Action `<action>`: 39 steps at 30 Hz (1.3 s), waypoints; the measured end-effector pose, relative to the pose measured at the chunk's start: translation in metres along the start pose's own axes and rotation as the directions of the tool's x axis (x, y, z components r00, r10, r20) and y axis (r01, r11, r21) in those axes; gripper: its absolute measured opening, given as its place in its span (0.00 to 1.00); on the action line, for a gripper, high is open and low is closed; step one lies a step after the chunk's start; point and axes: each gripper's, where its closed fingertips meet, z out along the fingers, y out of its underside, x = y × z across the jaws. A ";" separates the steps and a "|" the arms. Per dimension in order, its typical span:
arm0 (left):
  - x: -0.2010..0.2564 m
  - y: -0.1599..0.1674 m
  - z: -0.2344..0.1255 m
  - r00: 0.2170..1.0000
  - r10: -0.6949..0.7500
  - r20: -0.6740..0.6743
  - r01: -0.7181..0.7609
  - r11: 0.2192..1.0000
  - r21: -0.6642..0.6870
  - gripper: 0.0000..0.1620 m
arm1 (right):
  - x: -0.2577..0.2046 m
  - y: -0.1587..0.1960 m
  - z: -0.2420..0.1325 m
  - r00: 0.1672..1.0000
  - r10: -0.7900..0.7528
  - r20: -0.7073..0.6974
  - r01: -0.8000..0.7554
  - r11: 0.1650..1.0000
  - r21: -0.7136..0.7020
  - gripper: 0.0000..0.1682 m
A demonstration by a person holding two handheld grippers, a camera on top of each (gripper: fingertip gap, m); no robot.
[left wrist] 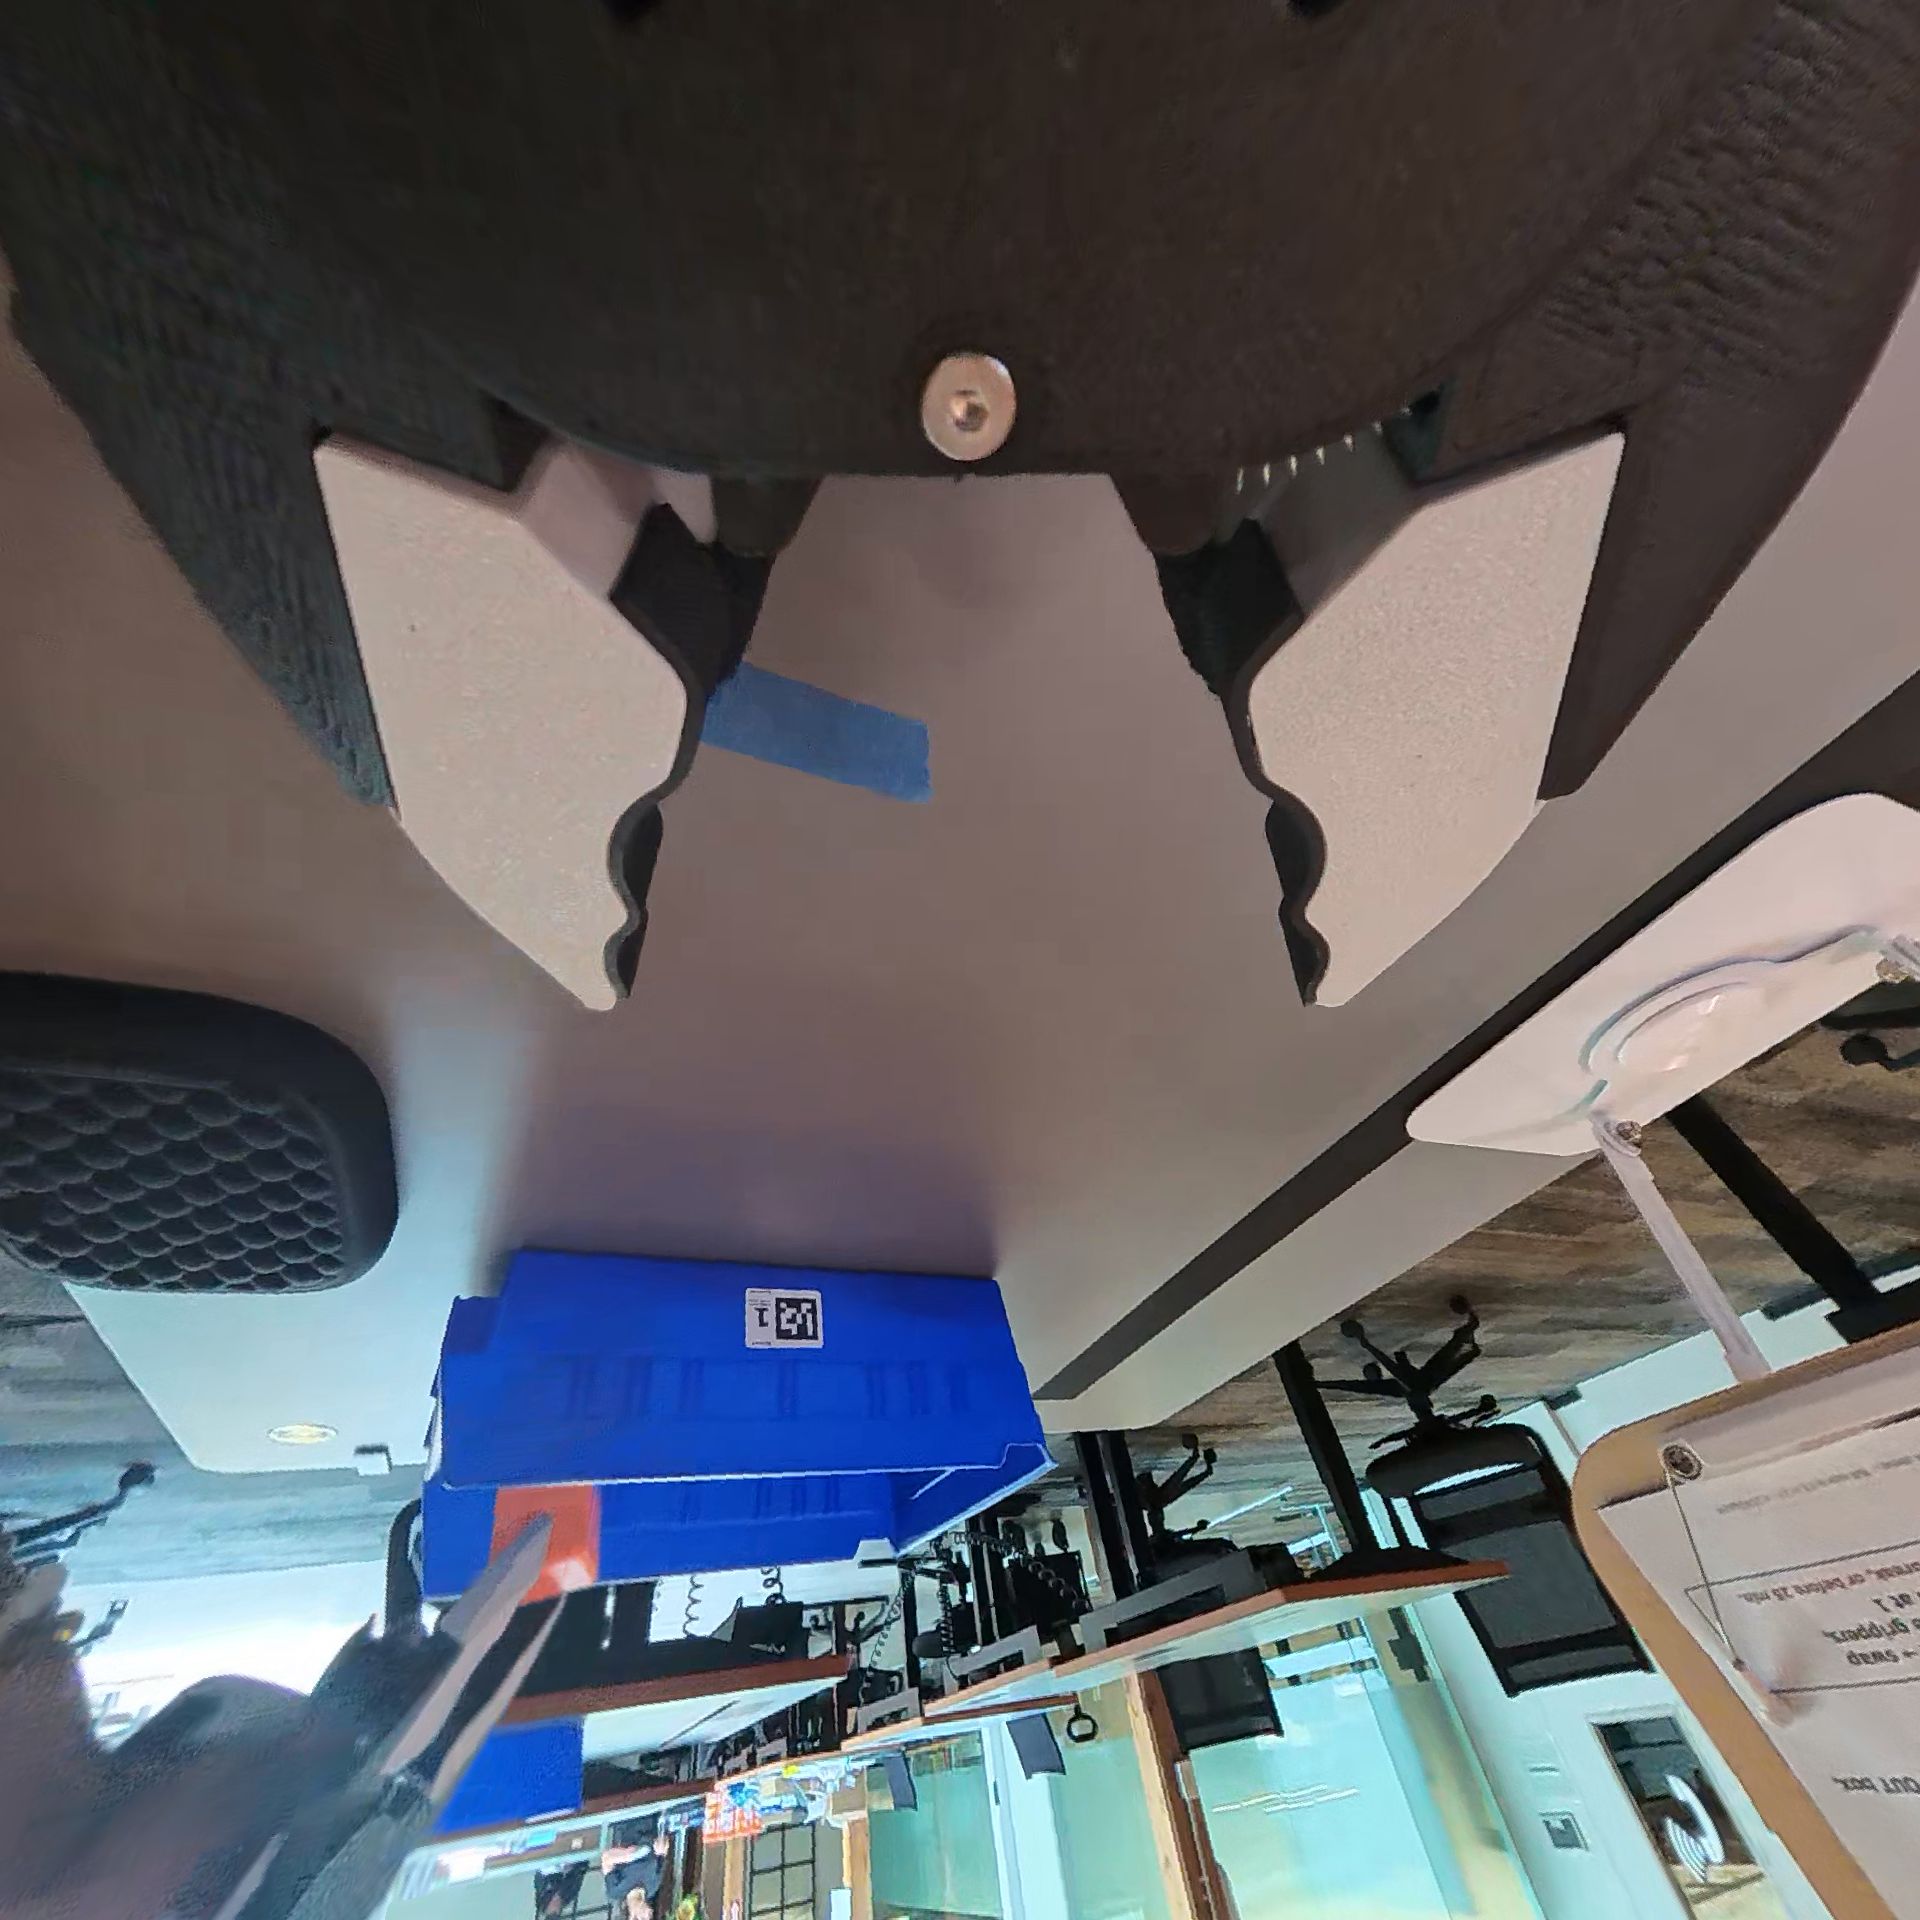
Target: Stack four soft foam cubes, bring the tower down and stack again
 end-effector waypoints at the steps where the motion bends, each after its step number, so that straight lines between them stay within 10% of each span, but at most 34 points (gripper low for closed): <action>1: 0.001 0.001 0.001 1.000 0.009 -0.001 -0.009 1.000 -0.009 0.71 | 0.008 0.013 0.009 0.999 0.051 -0.018 -0.051 0.999 -0.017 0.28; 17: 0.007 0.004 0.000 0.999 0.048 0.007 -0.047 0.995 -0.085 0.71 | 0.025 0.043 0.060 0.958 0.224 -0.178 -0.223 0.974 0.025 0.31; 21: -0.003 -0.023 -0.038 0.939 0.001 0.345 0.040 0.993 -0.112 0.62 | 0.018 0.015 0.025 0.953 0.252 -0.169 -0.202 0.942 0.267 0.45; 25: 0.000 -0.052 -0.126 0.692 -0.024 0.722 0.020 1.000 0.014 0.43 | -0.041 -0.022 -0.026 0.978 0.204 0.034 -0.189 0.818 0.543 0.51; 31: -0.010 0.041 -0.235 0.368 0.069 0.927 0.303 0.934 -0.190 0.42 | -0.116 -0.006 -0.006 1.000 0.022 0.019 -0.028 0.883 0.469 0.40; 36: -0.023 0.092 -0.254 0.350 0.023 0.937 0.448 0.874 -0.189 0.37 | -0.125 0.002 0.023 0.997 -0.020 -0.080 0.048 0.925 0.377 0.36; 39: -0.027 0.105 -0.251 0.395 -0.020 0.918 0.453 0.874 -0.176 0.17 | -0.119 0.004 0.033 0.985 -0.054 -0.164 0.108 0.934 0.340 0.26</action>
